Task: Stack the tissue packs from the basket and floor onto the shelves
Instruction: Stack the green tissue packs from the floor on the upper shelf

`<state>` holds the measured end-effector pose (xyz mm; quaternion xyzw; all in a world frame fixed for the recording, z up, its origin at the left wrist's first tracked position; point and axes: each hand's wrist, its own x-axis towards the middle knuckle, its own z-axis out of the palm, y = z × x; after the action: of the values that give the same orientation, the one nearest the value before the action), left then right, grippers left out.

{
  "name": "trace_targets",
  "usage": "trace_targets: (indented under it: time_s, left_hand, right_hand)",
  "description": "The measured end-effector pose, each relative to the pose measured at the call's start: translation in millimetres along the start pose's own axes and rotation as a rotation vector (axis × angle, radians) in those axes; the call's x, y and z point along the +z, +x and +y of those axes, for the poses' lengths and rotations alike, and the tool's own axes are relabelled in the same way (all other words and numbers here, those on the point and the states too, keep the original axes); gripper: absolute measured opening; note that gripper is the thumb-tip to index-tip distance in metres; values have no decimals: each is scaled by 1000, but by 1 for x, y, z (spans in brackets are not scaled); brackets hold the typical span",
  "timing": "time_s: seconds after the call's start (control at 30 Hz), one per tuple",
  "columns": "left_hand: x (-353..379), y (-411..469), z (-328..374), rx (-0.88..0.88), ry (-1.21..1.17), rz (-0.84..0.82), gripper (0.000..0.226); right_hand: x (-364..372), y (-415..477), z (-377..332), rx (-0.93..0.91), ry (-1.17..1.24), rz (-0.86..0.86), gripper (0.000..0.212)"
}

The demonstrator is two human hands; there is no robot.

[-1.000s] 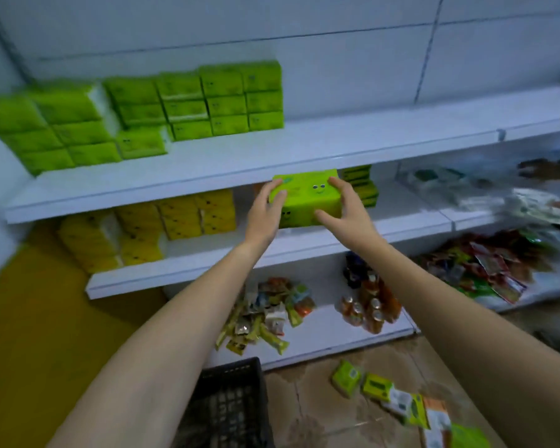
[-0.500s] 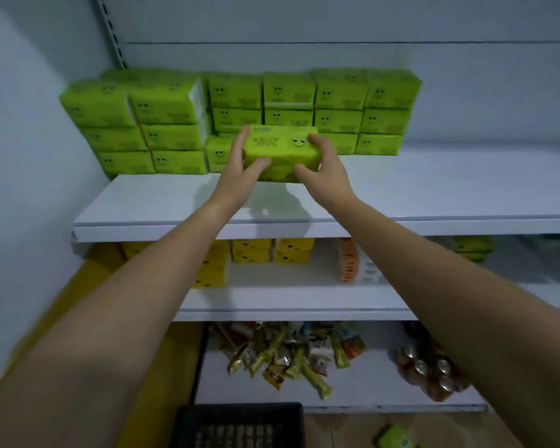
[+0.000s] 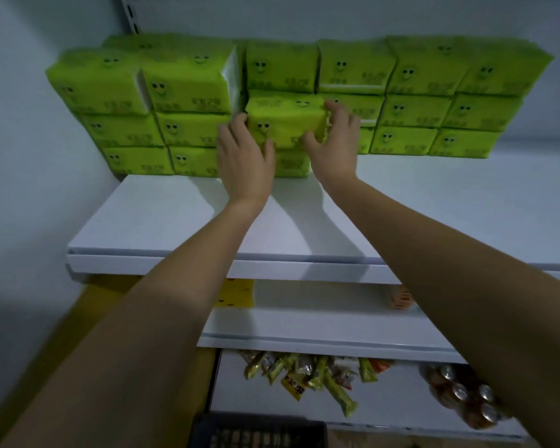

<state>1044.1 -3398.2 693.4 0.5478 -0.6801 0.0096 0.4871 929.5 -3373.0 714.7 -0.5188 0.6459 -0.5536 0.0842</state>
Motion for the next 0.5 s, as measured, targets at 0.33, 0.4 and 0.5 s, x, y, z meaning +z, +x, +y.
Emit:
trace_targets:
  time_s: [0.33, 0.4, 0.5]
  left_hand:
    - [14, -7, -13, 132, 44, 17, 23]
    - [12, -8, -12, 136, 82, 2, 25]
    - [5, -13, -6, 98, 110, -89, 36]
  right_hand:
    - [14, -4, 20, -13, 157, -78, 57]
    - [8, -9, 22, 4, 178, -118, 58]
    - [-14, -16, 25, -10, 32, -250, 59]
